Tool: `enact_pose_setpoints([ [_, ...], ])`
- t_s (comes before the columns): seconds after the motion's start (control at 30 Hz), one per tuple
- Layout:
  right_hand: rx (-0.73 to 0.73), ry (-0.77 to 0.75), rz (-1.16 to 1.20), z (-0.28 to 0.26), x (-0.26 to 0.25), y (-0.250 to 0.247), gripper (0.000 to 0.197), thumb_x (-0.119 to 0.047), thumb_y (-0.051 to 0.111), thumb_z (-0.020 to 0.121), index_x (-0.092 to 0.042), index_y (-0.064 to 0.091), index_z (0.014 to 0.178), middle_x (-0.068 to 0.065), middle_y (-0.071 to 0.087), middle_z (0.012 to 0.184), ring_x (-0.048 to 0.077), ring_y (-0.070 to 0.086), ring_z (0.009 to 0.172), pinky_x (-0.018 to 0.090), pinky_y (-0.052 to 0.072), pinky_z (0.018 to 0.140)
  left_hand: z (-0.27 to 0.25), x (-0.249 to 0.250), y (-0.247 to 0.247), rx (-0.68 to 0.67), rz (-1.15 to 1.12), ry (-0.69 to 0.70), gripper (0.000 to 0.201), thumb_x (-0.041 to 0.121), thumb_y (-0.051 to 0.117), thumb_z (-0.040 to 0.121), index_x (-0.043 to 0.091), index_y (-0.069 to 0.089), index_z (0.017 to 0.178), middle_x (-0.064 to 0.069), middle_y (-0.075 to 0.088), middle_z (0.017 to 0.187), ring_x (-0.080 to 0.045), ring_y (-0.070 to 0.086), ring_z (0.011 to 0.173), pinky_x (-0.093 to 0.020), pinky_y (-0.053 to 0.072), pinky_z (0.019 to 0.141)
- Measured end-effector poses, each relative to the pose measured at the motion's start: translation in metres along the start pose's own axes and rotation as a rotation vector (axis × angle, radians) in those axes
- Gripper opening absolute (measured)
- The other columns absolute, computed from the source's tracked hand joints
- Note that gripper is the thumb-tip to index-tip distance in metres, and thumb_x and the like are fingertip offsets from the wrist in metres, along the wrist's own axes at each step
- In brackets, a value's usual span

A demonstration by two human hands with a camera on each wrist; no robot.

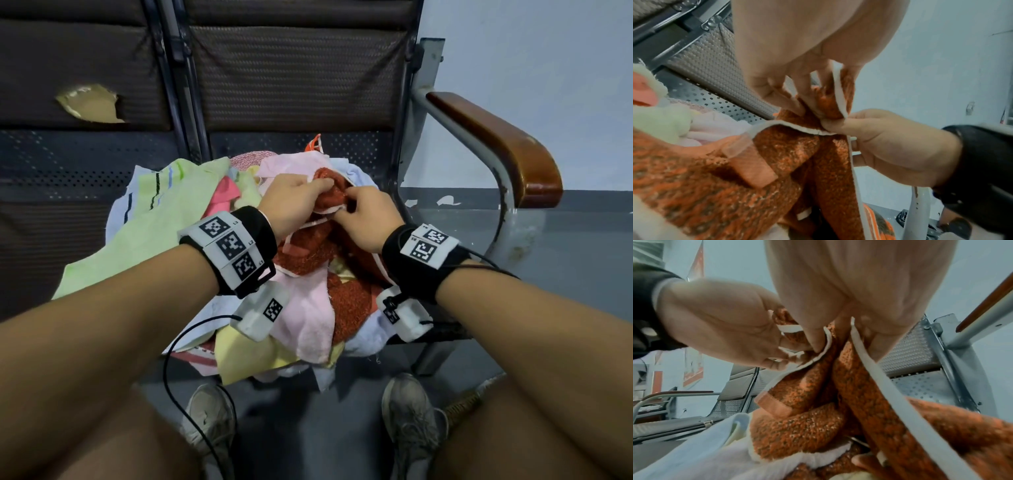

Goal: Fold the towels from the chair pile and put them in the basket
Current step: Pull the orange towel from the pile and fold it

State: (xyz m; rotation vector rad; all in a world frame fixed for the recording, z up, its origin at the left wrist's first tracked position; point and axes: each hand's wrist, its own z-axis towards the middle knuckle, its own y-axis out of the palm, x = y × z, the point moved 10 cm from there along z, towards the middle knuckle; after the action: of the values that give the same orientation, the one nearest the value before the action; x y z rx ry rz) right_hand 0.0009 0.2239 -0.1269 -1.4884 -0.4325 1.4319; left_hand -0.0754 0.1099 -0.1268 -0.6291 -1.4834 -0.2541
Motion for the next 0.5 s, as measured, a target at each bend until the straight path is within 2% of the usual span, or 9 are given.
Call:
enact_pose_setpoints([
  [0.07,-0.016,0.021,0.028,0.001,0.005,-0.002,0.021,-0.024,0.053,0.095,-0.014,0.072,0.096,0.003,0.068,0.081,0.022,0.061,0.08,0.031,0.043,0.069,0.002,0.001,-0.005,0.035,0.102,0.028,0.033,0.031,0.065,0.092,0.002,0.076,0.081,-0.014,0.076,0.083,-0.018,0.067,0.072,-0.036,0.054,0.075],
  [0.1,-0.031,0.038,0.058,0.001,0.007,-0.001,0.023,-0.021,0.05,0.095,-0.016,0.073,0.093,0.002,0.067,0.079,0.021,0.06,0.077,0.031,0.043,0.069,0.003,0.002,-0.012,0.078,0.135,0.048,0.035,0.031,0.064,0.092,0.0,0.075,0.081,-0.016,0.074,0.082,-0.022,0.065,0.073,-0.041,0.054,0.079],
  [0.17,-0.028,0.112,0.163,0.002,0.01,-0.002,0.028,-0.019,0.047,0.093,-0.018,0.066,0.072,-0.004,0.059,0.066,0.017,0.053,0.067,0.032,0.039,0.064,0.005,0.003,-0.022,0.136,0.166,0.073,0.034,0.027,0.06,0.092,-0.003,0.072,0.079,-0.016,0.069,0.074,-0.026,0.062,0.071,-0.05,0.055,0.08],
  [0.2,0.0,0.153,0.219,0.002,0.011,-0.005,0.033,-0.019,0.047,0.09,-0.018,0.056,0.059,-0.006,0.052,0.059,0.017,0.047,0.063,0.033,0.034,0.061,0.007,0.002,-0.026,0.151,0.176,0.079,0.029,0.023,0.058,0.091,0.0,0.072,0.079,-0.013,0.068,0.074,-0.028,0.064,0.073,-0.052,0.055,0.079],
  [0.27,0.035,0.183,0.326,0.003,0.008,-0.007,0.036,-0.027,0.043,0.086,-0.017,0.041,0.051,-0.005,0.043,0.055,0.016,0.04,0.061,0.034,0.029,0.06,0.009,-0.001,-0.033,0.182,0.162,0.074,0.027,0.011,0.05,0.085,0.013,0.076,0.08,-0.008,0.074,0.085,-0.033,0.07,0.086,-0.05,0.057,0.081],
  [0.33,-0.052,0.141,0.347,0.003,-0.002,-0.001,0.042,-0.041,0.042,0.083,-0.01,0.049,0.056,0.006,0.052,0.059,0.017,0.046,0.064,0.038,0.037,0.061,0.009,-0.005,-0.039,0.208,0.126,0.059,0.038,0.004,0.043,0.08,0.024,0.075,0.08,-0.006,0.075,0.097,-0.03,0.07,0.095,-0.047,0.058,0.086],
  [0.37,-0.112,0.088,0.289,0.003,-0.008,0.005,0.049,-0.048,0.047,0.084,-0.006,0.057,0.061,0.009,0.059,0.063,0.016,0.052,0.064,0.038,0.042,0.064,0.008,-0.006,-0.041,0.217,0.134,0.064,0.04,0.002,0.042,0.079,0.025,0.074,0.081,-0.006,0.075,0.099,-0.028,0.069,0.095,-0.046,0.058,0.085],
  [0.43,-0.176,-0.047,0.025,0.004,-0.012,0.012,0.044,-0.055,0.06,0.083,-0.013,0.065,0.071,0.001,0.063,0.063,0.014,0.06,0.066,0.033,0.046,0.064,0.01,-0.007,-0.046,0.261,0.172,0.077,0.038,0.002,0.041,0.08,0.027,0.07,0.08,-0.008,0.074,0.095,-0.028,0.069,0.084,-0.045,0.06,0.077],
  [0.5,-0.173,-0.136,-0.157,0.004,-0.012,0.015,0.026,-0.047,0.063,0.086,-0.022,0.063,0.078,-0.007,0.061,0.071,0.017,0.062,0.077,0.032,0.047,0.068,0.013,-0.011,-0.048,0.273,0.137,0.071,0.037,0.0,0.04,0.084,0.027,0.065,0.075,-0.014,0.071,0.093,-0.031,0.07,0.073,-0.047,0.062,0.066],
])
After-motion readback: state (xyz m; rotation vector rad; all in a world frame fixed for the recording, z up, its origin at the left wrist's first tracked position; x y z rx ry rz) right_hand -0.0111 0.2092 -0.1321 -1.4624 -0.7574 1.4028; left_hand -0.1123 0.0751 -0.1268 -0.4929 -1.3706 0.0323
